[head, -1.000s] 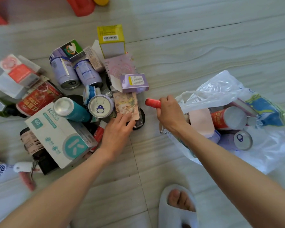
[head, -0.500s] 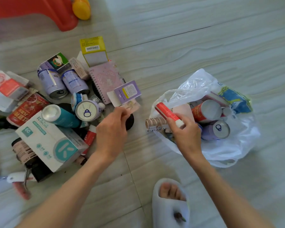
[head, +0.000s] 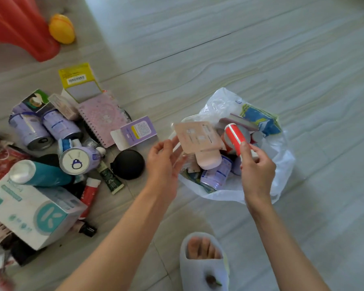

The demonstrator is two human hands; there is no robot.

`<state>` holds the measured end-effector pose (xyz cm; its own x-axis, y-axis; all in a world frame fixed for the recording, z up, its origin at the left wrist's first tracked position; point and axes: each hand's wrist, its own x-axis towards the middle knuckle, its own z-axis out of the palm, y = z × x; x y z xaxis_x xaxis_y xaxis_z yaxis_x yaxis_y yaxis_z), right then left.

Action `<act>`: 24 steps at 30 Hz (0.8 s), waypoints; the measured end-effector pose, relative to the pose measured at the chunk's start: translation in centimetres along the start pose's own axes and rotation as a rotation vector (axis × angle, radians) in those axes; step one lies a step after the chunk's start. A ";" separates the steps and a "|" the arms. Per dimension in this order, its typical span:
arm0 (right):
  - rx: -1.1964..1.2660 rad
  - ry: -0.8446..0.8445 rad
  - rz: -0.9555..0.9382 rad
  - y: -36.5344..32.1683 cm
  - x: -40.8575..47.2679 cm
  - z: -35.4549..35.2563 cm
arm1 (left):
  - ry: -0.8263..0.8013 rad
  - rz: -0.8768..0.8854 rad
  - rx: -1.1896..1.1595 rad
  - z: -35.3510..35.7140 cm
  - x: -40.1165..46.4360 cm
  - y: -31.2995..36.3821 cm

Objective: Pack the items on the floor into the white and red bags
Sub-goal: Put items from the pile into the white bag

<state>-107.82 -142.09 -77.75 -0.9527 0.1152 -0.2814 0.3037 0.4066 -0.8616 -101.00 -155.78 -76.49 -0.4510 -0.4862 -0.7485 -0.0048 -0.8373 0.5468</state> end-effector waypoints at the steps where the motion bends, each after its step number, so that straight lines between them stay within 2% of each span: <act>1: -0.003 -0.002 -0.004 -0.2 0.4 0.2 | 0.003 -0.044 -0.055 0.2 0.5 -0.5; 5: -0.057 -0.073 -0.031 -0.7 1.5 1.1 | 0.014 -0.159 -0.234 -0.1 2.3 -2.1; 11: -0.258 -0.091 -0.239 -1.3 2.2 2.5 | 0.016 -0.312 -0.072 0.4 2.5 -3.9; 15: -0.356 -0.110 -0.461 -0.6 2.3 3.5 | -0.078 -0.310 0.207 2.1 3.0 -4.5; 18: -0.448 -0.146 -0.522 0.4 1.7 3.6 | 0.006 -0.204 0.395 2.1 3.7 -4.4; 21: -0.499 -0.218 -0.597 1.5 0.9 3.8 | 0.075 -0.122 0.603 -1.2 3.3 -3.7; 24: -0.618 -0.319 -0.801 2.9 0.1 4.9 | 0.051 -0.033 0.848 -5.8 3.2 -2.6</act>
<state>-106.95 -145.28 -82.37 -0.7962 -0.5970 0.0983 -0.5567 0.6592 -0.5055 -97.20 -156.58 -82.49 -0.3981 -0.4929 -0.7736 -0.6938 -0.3899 0.6055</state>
